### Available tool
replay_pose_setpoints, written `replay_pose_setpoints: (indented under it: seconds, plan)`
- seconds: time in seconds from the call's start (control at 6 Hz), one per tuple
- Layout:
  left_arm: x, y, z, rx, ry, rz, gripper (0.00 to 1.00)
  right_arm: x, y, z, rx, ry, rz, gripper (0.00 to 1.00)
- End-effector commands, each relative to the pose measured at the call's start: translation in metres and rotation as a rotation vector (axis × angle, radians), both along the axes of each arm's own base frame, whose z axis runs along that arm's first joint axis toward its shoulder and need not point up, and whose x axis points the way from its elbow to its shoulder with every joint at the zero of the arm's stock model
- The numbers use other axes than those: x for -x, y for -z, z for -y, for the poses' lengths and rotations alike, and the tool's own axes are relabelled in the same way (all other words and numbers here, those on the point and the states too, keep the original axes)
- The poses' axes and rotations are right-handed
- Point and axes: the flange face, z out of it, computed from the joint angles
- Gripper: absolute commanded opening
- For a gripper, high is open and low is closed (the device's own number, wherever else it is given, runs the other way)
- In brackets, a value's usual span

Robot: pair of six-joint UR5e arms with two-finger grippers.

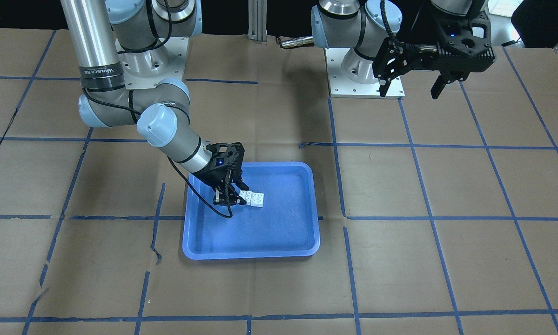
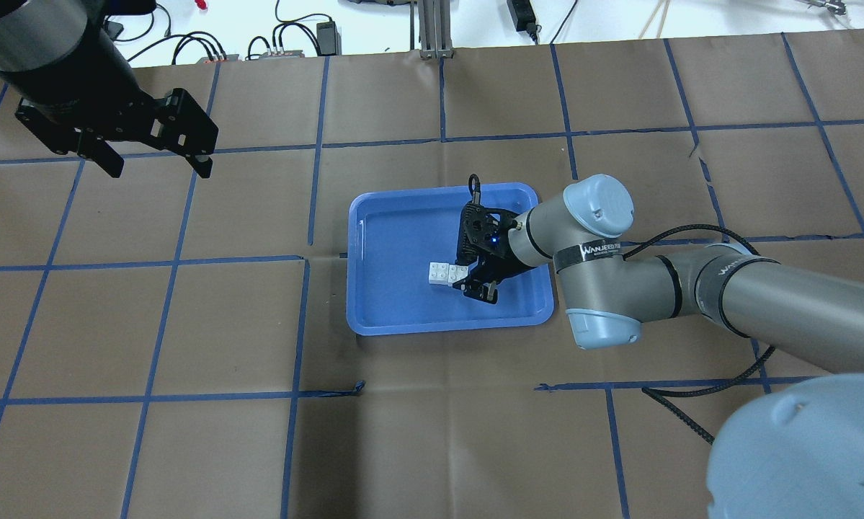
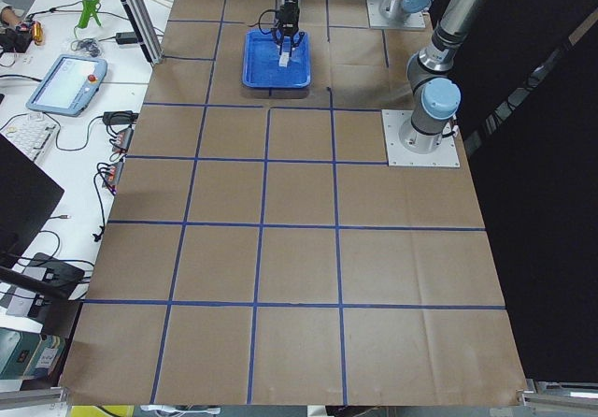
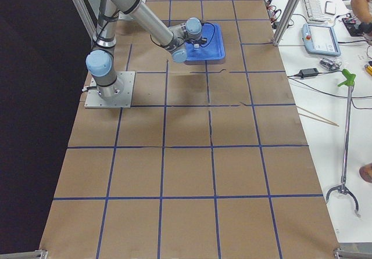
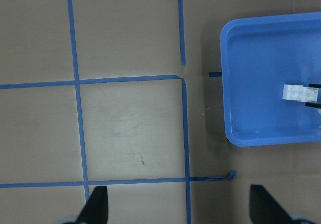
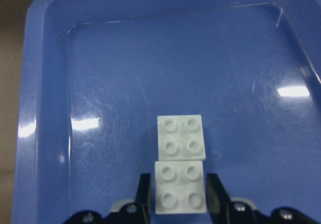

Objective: Assemble white blocks and place on blue tray

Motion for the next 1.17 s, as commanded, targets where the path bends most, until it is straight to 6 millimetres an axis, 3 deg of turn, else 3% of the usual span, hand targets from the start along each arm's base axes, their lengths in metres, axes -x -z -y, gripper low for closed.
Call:
replay_pose_setpoints:
  seconds: [0.0,0.17,0.33,0.67,1.0]
  plan:
    - [0.001,0.001,0.0,-0.002,0.001,0.0,0.99,0.0,-0.001,0.0,-0.009,0.015,0.004,0.52]
    - [0.001,0.001,0.0,-0.002,0.001,0.0,0.99,0.0,-0.002,0.001,-0.007,0.021,0.008,0.92]
    - [0.0,0.001,0.0,-0.003,0.0,0.0,0.99,0.001,-0.008,0.004,0.005,0.026,-0.002,1.0]
    - [0.0,0.001,0.0,-0.002,0.0,0.0,0.99,0.013,-0.04,0.024,0.014,0.063,-0.078,1.0]
    - [0.0,0.001,0.0,-0.002,0.0,0.0,0.99,0.028,-0.116,0.042,-0.097,0.106,-0.141,1.0]
